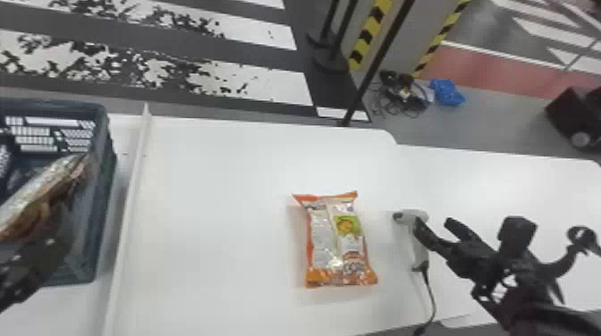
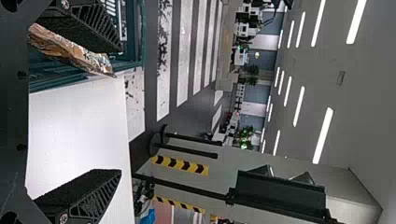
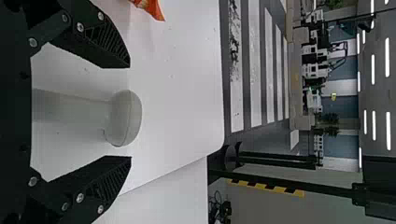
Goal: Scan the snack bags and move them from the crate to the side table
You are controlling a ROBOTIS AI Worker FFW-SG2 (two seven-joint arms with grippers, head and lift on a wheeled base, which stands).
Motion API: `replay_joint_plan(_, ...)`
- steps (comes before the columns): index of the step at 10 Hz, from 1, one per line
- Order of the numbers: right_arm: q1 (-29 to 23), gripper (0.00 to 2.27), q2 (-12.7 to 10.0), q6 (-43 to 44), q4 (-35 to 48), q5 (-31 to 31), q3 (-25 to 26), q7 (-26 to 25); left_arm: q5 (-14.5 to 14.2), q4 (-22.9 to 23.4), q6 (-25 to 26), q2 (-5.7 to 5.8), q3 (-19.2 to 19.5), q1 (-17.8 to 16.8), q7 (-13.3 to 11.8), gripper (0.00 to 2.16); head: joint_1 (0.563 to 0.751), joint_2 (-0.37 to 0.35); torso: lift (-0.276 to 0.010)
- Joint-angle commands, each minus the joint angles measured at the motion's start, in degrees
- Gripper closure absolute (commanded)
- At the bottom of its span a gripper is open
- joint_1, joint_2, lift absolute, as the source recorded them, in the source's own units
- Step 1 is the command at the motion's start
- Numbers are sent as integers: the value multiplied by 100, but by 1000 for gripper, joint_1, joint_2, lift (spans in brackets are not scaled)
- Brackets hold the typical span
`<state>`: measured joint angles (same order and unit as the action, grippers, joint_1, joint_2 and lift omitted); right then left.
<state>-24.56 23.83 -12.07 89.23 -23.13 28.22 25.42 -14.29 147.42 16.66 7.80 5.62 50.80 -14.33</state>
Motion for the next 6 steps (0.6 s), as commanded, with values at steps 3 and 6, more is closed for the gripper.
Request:
replay_joint_plan(3, 109, 63, 139, -2375, 807, -526, 562, 1844, 5, -12, 0, -7, 0, 0, -9, 73, 695, -350, -87)
replay_joint_plan(6, 417, 63, 315, -3043, 780, -245, 140, 2380, 67, 14, 0, 11, -44, 62, -18, 73, 695, -350, -87)
